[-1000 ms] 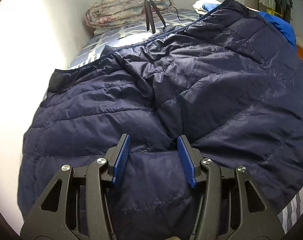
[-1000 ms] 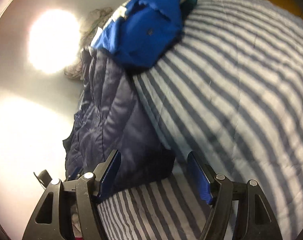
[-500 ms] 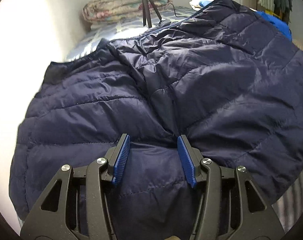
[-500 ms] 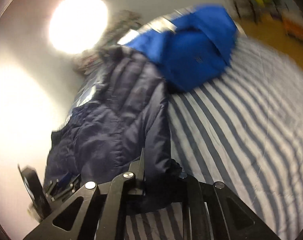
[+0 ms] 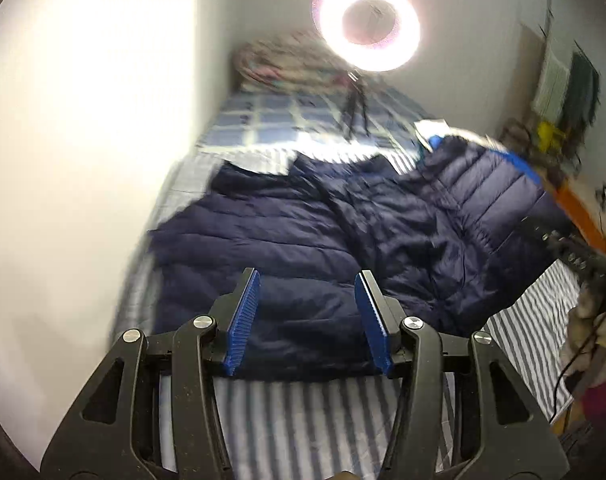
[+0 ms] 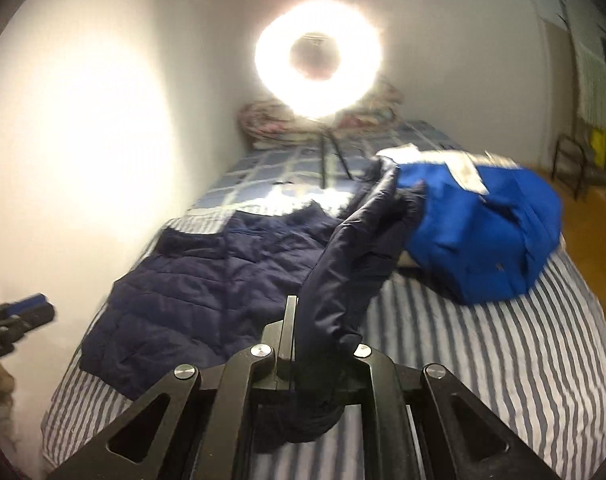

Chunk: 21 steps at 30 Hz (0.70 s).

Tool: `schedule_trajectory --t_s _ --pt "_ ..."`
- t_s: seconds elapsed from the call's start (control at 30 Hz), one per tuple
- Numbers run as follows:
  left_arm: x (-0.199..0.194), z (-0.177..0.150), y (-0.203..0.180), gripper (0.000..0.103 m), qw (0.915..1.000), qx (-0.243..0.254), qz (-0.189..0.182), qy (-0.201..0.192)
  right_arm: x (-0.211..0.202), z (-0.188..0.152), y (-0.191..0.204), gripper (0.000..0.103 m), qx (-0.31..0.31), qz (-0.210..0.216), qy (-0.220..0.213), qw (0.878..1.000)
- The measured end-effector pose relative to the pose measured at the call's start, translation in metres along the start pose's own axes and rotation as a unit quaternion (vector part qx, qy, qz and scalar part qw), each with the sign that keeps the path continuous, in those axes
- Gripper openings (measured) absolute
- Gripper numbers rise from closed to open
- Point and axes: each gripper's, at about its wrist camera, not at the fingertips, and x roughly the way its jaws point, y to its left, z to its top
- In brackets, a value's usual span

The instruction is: Fold large clothes

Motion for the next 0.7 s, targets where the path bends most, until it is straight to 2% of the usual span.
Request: schedule_trajectory --t_s 0.17,0.4,0.53,0.7 --pt "-0.032 -0.016 0.03 0.052 0.9988 -0.035 0.026 -0.023 0.013 0.01 0.055 0.007 -0.043 0.032 -0.003 0.999" --pt "-0.063 -0.032 0.051 0.052 0.9982 -0.041 0.026 -0.036 0.054 0.012 0.153 0.007 -0.11 0.083 0.012 0.99" --pt "-0.083 -0.041 0.062 0.052 0.997 -0.05 0.034 -0.048 0.092 -0.001 0.216 0.007 -0.144 0.12 0.044 0.981" --pt "-0.098 -0.038 0.075 0.052 0.9948 -0.069 0.037 -0.065 0.134 -0.042 0.286 0.006 -0.205 0.151 0.098 0.962"
